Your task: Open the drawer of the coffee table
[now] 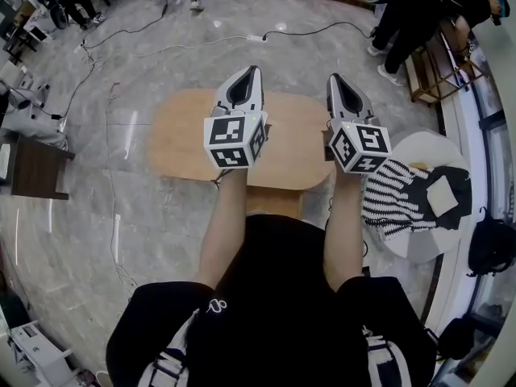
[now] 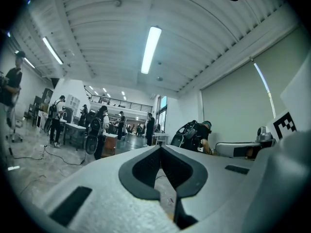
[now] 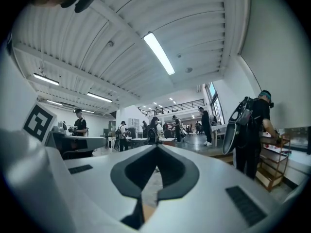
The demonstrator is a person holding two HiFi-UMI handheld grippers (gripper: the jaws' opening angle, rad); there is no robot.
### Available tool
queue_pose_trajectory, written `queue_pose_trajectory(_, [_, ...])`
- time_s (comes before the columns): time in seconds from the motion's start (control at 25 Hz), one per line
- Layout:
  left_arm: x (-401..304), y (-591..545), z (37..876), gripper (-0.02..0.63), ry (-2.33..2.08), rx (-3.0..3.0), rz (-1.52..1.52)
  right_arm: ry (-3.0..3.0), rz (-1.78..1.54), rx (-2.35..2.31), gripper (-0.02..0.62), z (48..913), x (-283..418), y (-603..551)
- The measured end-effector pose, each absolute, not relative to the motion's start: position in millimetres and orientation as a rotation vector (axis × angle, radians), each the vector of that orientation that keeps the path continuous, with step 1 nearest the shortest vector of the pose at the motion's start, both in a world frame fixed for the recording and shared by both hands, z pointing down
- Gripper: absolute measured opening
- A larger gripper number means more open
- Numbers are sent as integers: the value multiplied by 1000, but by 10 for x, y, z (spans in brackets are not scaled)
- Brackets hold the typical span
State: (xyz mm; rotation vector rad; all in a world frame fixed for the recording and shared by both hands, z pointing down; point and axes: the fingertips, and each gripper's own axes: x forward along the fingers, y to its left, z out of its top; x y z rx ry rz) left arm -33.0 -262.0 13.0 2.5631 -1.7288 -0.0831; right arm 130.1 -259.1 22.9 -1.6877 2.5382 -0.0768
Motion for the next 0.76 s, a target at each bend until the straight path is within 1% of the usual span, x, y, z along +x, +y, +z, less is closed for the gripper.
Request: queue_pose_trajectory(0.76, [-295,-2606,197,9,-1739,2561,-59,2551,-74,-1680,11,294,1324,-2607])
